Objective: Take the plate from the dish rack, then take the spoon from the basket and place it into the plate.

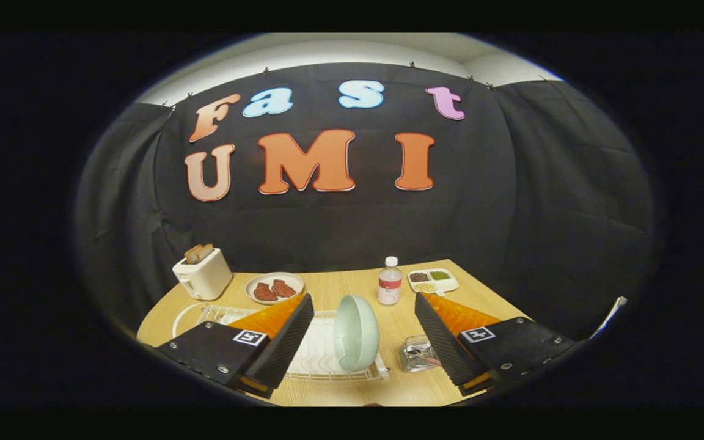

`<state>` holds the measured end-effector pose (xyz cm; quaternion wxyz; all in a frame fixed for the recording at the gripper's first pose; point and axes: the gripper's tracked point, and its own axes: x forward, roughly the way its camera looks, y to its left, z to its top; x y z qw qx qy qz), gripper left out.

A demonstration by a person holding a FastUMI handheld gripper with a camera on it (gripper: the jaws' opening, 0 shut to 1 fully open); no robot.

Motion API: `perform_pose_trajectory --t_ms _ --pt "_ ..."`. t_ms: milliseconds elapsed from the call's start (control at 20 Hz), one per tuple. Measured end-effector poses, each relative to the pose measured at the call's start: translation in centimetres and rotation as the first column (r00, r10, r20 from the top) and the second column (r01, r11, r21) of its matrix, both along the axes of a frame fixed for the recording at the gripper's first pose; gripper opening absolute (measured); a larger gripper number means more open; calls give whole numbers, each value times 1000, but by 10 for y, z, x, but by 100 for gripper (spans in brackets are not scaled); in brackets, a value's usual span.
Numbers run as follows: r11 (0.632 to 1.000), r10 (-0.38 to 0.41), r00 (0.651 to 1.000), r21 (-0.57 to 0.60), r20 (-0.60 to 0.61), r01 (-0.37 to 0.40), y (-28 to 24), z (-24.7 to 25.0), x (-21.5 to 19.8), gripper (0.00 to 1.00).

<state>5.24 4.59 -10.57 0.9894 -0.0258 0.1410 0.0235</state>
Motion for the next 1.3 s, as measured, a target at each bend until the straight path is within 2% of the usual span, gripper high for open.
perform_pose_trajectory --t_ms 550,800,950,1200,1300 --pt "995 3 980 -98 -201 -23 -7 -88 35 99" --pt "996 -15 957 -86 -290 -11 -11 -120 52 90" --pt "997 -26 945 -73 -326 2 -11 -130 60 80" --pt "997 -28 929 -83 -368 -3 -7 -142 61 44" --pt "995 -57 927 -101 -371 20 -9 -141 61 37"
